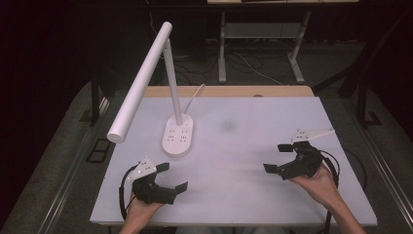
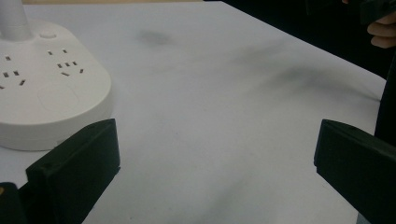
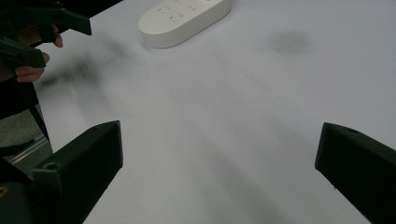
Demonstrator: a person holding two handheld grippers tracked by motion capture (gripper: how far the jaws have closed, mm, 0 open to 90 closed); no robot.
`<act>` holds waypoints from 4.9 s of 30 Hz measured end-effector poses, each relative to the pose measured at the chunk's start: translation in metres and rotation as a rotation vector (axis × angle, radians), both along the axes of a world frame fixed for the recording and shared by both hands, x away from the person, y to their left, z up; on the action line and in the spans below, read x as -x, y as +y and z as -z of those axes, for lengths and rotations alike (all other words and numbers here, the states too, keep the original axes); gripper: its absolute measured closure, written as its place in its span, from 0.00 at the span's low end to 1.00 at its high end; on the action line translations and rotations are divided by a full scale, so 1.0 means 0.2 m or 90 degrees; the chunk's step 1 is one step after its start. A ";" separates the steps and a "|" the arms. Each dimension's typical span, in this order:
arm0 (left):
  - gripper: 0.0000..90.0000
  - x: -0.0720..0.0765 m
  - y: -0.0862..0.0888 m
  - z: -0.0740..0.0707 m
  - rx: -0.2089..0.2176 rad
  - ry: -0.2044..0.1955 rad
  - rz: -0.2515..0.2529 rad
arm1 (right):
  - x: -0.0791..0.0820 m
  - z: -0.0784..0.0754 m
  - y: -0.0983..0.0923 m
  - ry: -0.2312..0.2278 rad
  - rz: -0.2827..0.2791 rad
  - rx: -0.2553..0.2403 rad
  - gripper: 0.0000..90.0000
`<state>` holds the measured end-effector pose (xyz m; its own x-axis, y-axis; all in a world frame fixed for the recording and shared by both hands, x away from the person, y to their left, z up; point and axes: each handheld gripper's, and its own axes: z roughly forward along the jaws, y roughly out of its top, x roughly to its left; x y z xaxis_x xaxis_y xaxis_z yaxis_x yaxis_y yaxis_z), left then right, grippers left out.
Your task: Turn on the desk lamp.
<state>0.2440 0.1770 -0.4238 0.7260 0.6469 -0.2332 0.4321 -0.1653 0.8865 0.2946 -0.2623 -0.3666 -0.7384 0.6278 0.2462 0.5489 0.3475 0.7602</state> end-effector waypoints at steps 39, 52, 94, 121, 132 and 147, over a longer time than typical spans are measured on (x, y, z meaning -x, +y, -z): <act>0.00 0.00 0.01 0.00 0.002 0.000 -0.004 | -0.32 -0.18 0.39 -0.020 -0.082 0.038 0.01; 0.00 0.00 0.01 0.00 -0.002 0.000 0.002 | -0.43 -0.16 0.51 -0.011 -0.090 0.060 0.01; 0.00 0.01 -0.02 0.00 -0.004 0.000 0.016 | -0.78 -0.14 0.90 0.012 -0.084 0.081 0.01; 0.00 0.01 -0.01 0.00 0.001 -0.001 0.016 | -0.94 -0.04 1.09 -0.017 -0.099 0.044 0.40; 0.00 0.01 -0.01 0.00 -0.007 -0.002 0.015 | -1.00 0.06 1.12 -0.008 -0.089 0.018 0.64; 0.00 0.00 0.02 0.00 0.004 -0.003 -0.002 | -1.04 0.18 1.16 0.035 -0.099 -0.018 0.93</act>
<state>0.2445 0.1811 -0.4234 0.7249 0.6480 -0.2337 0.4278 -0.1576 0.8900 0.5027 -0.0304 -0.4022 -0.8111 0.4992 0.3049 0.5312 0.4104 0.7412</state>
